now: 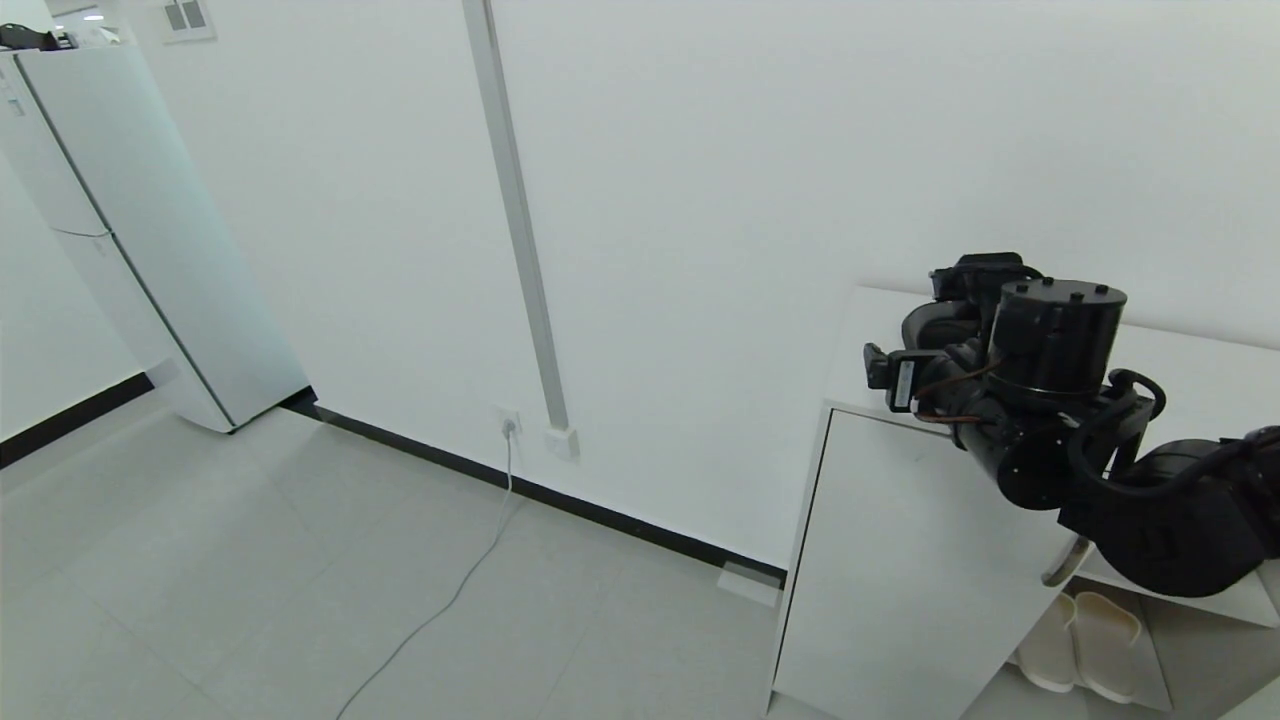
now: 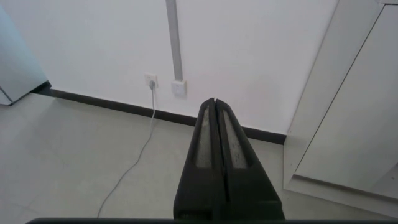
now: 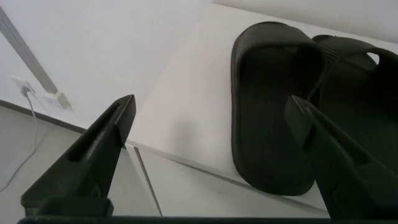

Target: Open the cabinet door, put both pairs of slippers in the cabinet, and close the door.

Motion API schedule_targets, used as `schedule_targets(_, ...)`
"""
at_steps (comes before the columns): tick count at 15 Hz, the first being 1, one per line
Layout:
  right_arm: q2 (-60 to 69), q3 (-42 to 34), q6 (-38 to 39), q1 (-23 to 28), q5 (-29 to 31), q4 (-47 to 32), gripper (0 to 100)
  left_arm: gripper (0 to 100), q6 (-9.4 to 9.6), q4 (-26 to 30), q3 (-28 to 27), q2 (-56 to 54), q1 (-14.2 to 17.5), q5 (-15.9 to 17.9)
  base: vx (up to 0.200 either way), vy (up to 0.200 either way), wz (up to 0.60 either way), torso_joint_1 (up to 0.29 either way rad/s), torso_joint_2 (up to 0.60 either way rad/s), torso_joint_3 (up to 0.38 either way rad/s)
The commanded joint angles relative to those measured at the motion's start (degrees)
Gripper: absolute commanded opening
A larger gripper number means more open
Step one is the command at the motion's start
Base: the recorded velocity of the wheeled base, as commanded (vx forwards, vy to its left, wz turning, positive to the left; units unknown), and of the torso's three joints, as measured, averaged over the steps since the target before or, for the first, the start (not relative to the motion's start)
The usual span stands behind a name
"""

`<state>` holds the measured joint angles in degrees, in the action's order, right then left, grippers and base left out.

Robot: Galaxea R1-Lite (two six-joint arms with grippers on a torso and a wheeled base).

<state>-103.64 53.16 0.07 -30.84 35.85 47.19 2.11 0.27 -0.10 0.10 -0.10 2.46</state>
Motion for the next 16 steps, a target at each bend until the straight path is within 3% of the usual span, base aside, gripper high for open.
schedule_targets(1,0.02,-0.78,-0.6,-0.1,-0.08,0.97,100,0,0.0,0.0,0.01,-0.01,0.01,0.0,0.0,0.0,-0.6,0.002,0.0,-0.002)
schedule_targets(9,0.29,-1.84,-0.95,-0.01,-0.08,2.29,100,0,0.0,0.0,0.01,-0.01,0.01,0.0,0.0,0.0,-0.6,0.001,0.0,0.001)
schedule_targets(16,-0.59,-2.63,-0.95,-0.97,-1.58,2.56,100,0,0.0,0.0,0.01,-0.01,0.01,0.0,0.0,0.0,0.0,0.0,0.0,0.0)
